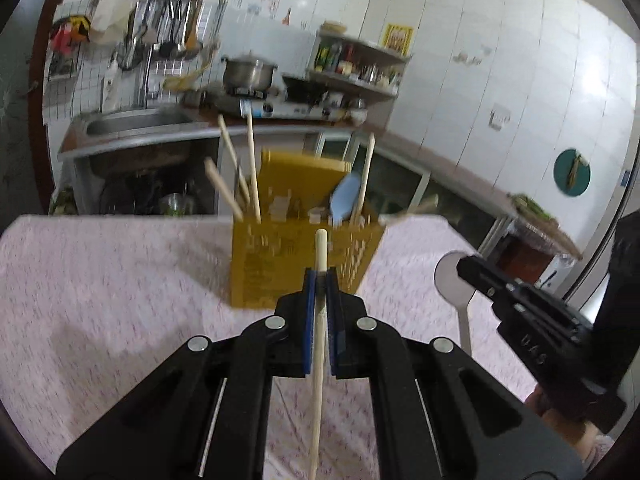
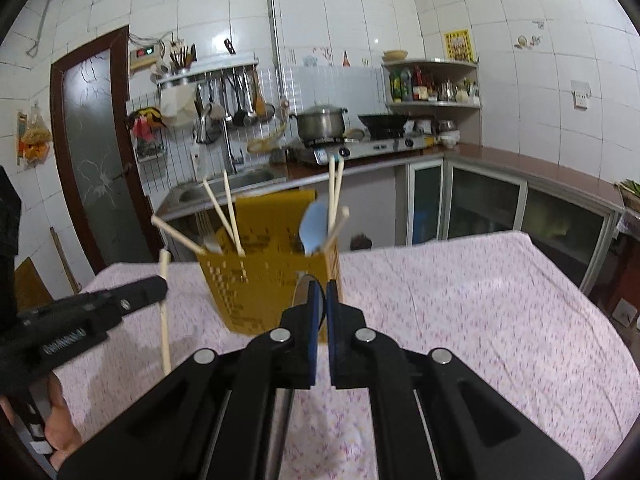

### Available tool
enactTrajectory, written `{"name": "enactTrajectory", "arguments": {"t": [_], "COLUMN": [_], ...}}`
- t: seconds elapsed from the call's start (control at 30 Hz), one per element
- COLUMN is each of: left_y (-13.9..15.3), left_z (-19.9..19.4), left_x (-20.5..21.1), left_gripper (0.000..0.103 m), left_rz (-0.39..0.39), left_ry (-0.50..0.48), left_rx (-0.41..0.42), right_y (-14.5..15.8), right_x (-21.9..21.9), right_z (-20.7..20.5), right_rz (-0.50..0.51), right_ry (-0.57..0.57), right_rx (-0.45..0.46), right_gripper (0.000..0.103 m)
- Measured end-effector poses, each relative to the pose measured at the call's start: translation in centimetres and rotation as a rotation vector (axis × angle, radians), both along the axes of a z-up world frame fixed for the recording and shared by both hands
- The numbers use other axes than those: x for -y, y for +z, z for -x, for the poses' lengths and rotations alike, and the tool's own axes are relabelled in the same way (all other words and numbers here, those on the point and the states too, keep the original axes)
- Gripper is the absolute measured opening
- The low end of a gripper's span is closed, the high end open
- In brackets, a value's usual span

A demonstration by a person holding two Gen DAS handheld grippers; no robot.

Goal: Organize utensils
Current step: 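Carry the chopstick with the left tool into the caddy while the right tool lowers the spoon in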

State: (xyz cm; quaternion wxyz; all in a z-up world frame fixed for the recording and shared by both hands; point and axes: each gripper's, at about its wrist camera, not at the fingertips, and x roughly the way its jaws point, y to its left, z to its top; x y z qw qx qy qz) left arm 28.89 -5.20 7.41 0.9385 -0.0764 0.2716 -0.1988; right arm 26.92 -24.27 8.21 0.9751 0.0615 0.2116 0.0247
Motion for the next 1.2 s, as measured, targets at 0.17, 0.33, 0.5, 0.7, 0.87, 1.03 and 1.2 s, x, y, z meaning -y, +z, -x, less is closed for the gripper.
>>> {"name": "enactTrajectory", "arguments": {"t": [0.17,0.33,0.5,0.7,0.87,1.03,1.2], "left_y": [3.2,7.2,10.7,13.1,13.4,13.8,14.1], "left_z": [-1.1,-2.3,-2.8,-3.4,-4.9,-6.0,-7.4], "left_x": [-0.9,-1.8,-1.9,-1.1,-0.6,0.0,0.8], "left_gripper": [0.004,0.003,0.003,0.003,0.003,0.003,0.003], "left_rz": [0.028,0.048,0.018,-0.035,-0.049,-0.056,-0.079], "left_ry": [0.022,0.055,0.069,0.064,0.062,0.071,0.06], "left_rx": [0.085,0.16,0.209,0.236,0.241,0.292,0.314], "right_y": [2.8,5.9,8.2,9.4,9.4,8.7,7.6], "right_x": [0.1,0.0,-0.3,-0.1,0.6,0.1,-1.7], "right_z": [-1.3,-3.4,-5.7,-7.7,-8.7,-10.0,-10.9], "right_rz": [-0.013,0.032,0.053,0.045,-0.025,-0.012,0.068], "right_ry": [0.003,-0.022,-0.037,-0.026,-0.01,-0.048,-0.077], "right_rx": [0.077,0.19,0.254,0.302,0.412,0.469,0.504], "right_gripper": [0.004,0.004,0.004,0.004,0.004,0.004,0.004]}}
